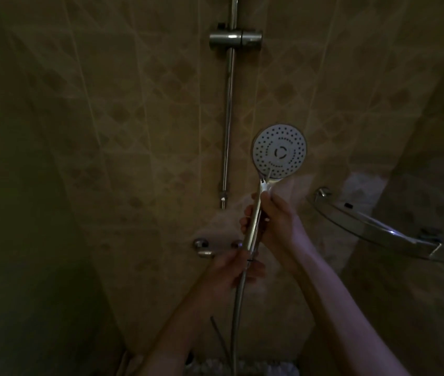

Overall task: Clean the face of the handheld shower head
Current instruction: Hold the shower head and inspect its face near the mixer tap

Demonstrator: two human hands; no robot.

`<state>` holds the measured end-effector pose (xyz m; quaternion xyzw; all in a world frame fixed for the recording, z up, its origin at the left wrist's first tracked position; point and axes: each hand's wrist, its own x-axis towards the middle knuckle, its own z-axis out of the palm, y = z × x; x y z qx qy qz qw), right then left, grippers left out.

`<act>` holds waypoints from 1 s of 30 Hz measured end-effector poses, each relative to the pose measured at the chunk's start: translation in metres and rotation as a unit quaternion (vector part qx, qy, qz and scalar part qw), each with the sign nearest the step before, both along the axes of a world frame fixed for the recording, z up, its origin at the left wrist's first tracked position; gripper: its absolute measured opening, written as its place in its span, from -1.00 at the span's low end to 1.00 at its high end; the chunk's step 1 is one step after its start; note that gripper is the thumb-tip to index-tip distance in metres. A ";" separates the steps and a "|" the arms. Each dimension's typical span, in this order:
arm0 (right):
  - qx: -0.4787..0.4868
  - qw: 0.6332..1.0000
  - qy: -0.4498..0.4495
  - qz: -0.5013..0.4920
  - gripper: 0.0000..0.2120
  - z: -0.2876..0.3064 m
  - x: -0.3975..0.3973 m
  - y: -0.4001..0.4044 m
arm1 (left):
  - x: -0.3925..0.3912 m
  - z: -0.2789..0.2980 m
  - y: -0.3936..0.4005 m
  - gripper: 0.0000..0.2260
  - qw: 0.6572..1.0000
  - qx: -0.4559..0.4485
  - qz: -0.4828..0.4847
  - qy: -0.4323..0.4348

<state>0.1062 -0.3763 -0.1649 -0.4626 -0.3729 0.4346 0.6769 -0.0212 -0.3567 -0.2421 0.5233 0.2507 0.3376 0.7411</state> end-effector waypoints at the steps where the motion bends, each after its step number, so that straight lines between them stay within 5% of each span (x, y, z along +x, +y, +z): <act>1: -0.005 1.000 0.010 -0.002 -0.75 -0.005 -0.003 -0.002 | 0.001 -0.009 -0.008 -0.77 1.000 -0.012 0.012 -0.025; 7: -0.014 0.999 0.034 0.018 -0.80 -0.028 -0.016 -0.014 | -0.001 -0.032 -0.041 -0.81 0.994 0.001 0.107 -0.005; 15: 0.008 0.983 0.144 0.112 -0.84 -0.036 -0.019 -0.019 | -0.009 -0.027 -0.054 -0.83 0.986 -0.115 0.105 -0.056; 22: 0.046 0.925 0.262 0.271 -0.68 -0.050 -0.017 -0.019 | -0.003 -0.035 -0.070 -0.79 0.968 -0.185 0.096 -0.138; 25: -0.009 0.961 0.145 0.236 -0.56 -0.047 -0.011 -0.020 | -0.003 -0.036 -0.068 -0.74 0.971 -0.168 0.115 -0.128; 27: -0.079 0.984 -0.043 0.155 -0.61 -0.042 -0.009 -0.023 | -0.005 -0.038 -0.067 -0.77 0.978 -0.132 0.139 -0.083; 30: -0.132 0.961 -0.226 0.093 -0.72 -0.037 -0.003 -0.027 | -0.005 -0.044 -0.071 -0.77 0.984 -0.083 0.159 -0.019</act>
